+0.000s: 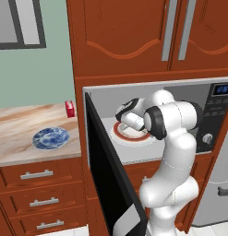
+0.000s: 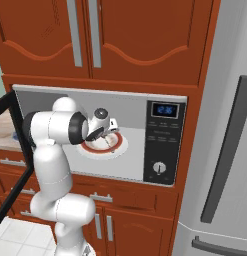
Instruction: Pick the kebab skewer from the microwave and place it on plate located on the counter.
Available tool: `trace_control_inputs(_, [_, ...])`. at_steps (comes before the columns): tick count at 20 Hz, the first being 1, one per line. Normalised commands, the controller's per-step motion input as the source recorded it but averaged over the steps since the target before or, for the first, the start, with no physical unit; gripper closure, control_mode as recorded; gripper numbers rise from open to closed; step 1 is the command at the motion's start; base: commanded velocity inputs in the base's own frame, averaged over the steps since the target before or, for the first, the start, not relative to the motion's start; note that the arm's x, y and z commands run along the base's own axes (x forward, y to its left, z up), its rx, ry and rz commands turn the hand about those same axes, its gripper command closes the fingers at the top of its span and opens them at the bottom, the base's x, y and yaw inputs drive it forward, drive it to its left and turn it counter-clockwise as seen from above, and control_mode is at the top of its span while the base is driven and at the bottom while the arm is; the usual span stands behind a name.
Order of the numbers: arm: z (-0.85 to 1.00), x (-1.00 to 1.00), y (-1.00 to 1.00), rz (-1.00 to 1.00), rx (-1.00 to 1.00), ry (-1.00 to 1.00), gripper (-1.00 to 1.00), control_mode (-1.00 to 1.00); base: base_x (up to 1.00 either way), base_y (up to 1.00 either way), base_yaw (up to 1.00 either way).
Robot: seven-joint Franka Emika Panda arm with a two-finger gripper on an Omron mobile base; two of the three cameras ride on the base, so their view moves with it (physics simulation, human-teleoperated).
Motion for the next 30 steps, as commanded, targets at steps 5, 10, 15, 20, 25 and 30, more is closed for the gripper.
trace_control_inputs(5, [0.0, 0.0, 0.0, 0.0, 0.0, 0.0, 1.0, -1.0, 0.0, 0.0, 0.0])
trace_control_inputs(10, [0.04, -0.22, -0.17, -0.01, 0.0, 0.0, 1.0, -1.0, 0.0, 0.0, 0.0])
trace_control_inputs(15, [0.29, -0.42, -0.2, -0.09, 0.0, 0.0, 1.0, -1.0, 0.0, 0.0, 0.0])
trace_control_inputs(20, [0.5, -0.36, -0.1, -0.11, 0.0, 0.0, 1.0, -1.0, 0.0, 0.0, 0.0])
trace_control_inputs(25, [0.66, -0.3, -0.08, -0.12, 0.0, 0.0, 1.0, -1.0, 0.0, 0.0, 0.0])
trace_control_inputs(30, [0.72, -0.46, -0.12, -0.09, 0.0, 0.0, 1.0, -1.0, 0.0, 0.0, 0.0])
